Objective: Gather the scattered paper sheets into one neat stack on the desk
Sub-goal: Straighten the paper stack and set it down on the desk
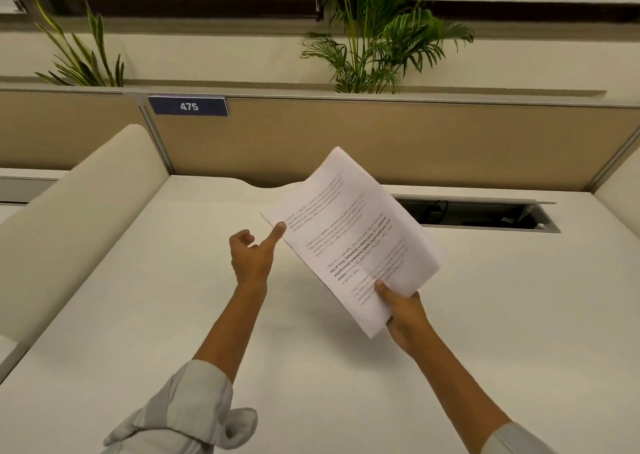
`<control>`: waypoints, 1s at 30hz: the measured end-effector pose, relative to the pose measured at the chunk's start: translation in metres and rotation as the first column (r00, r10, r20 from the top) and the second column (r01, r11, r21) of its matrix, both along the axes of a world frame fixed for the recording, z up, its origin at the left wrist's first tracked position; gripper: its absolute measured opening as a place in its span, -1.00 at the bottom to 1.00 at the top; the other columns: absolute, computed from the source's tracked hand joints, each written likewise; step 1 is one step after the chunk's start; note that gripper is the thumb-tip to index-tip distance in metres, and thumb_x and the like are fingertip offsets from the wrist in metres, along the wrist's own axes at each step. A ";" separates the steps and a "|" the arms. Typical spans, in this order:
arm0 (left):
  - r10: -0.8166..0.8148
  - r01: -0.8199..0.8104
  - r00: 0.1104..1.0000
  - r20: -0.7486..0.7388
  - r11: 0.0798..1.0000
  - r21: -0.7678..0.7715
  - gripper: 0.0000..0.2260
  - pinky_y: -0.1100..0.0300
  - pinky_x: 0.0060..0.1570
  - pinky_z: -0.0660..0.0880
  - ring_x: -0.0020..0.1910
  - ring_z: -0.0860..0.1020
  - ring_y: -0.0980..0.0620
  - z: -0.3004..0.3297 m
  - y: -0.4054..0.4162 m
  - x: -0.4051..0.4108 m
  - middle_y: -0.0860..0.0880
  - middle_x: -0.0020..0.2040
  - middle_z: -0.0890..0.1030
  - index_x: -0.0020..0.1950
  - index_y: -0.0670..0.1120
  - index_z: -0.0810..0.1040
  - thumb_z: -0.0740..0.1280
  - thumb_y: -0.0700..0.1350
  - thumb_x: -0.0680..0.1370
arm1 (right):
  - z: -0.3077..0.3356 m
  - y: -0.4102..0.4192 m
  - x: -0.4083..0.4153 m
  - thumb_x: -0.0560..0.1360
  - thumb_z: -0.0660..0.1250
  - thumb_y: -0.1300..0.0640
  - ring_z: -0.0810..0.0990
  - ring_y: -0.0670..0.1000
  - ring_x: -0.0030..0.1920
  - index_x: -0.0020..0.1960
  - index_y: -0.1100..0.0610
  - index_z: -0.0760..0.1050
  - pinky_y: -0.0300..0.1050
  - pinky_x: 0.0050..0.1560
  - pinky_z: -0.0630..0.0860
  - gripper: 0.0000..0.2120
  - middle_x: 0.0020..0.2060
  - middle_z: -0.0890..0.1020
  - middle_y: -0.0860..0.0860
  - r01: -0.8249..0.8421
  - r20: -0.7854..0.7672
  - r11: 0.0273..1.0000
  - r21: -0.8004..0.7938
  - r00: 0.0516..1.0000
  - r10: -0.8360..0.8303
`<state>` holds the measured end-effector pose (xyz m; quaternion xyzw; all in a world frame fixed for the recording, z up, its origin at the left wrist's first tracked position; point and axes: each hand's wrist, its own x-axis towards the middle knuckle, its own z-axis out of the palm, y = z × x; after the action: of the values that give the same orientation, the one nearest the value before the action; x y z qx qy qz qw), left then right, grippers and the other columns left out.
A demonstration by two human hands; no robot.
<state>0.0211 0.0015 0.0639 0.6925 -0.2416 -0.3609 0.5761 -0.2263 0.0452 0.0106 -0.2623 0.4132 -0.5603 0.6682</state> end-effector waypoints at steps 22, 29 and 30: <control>-0.535 0.547 0.837 -0.114 0.813 0.201 -0.57 0.14 -0.13 0.54 0.04 0.62 -0.17 -0.048 -0.040 0.007 -0.14 0.12 0.65 0.27 -0.17 0.55 0.28 -0.46 0.45 | -0.003 -0.038 0.003 0.52 0.39 0.14 0.71 0.05 -0.03 0.03 0.11 0.67 -0.09 -0.20 0.65 -0.87 -0.07 0.75 -0.01 -0.053 -0.303 0.983 0.173 0.947 0.105; -0.577 0.582 0.810 -0.101 0.773 0.253 -0.58 0.15 -0.25 0.56 -0.04 0.63 -0.09 -0.058 -0.108 0.016 -0.14 0.10 0.65 0.26 -0.14 0.52 0.28 -0.45 0.45 | -0.010 -0.117 0.009 0.44 0.45 0.19 0.71 0.07 -0.14 -0.23 0.08 0.67 0.02 -0.13 0.70 -0.91 -0.22 0.74 0.01 -0.003 -0.717 0.978 0.208 0.679 0.154; -0.580 0.584 0.809 -0.101 0.769 0.260 -0.58 0.16 -0.28 0.56 -0.06 0.63 -0.07 -0.059 -0.119 0.016 -0.13 0.08 0.65 0.26 -0.14 0.52 0.28 -0.44 0.45 | -0.011 -0.129 0.012 0.44 0.45 0.19 0.70 0.06 -0.17 -0.29 0.07 0.65 0.00 -0.16 0.70 -0.86 -0.25 0.72 0.00 0.017 -0.744 0.977 0.214 0.651 0.152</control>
<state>0.0373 -0.1175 0.0047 0.6549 -0.3865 -0.5566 0.3347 -0.2143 -0.0835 -0.0006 -0.4177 0.6982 -0.3297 0.4788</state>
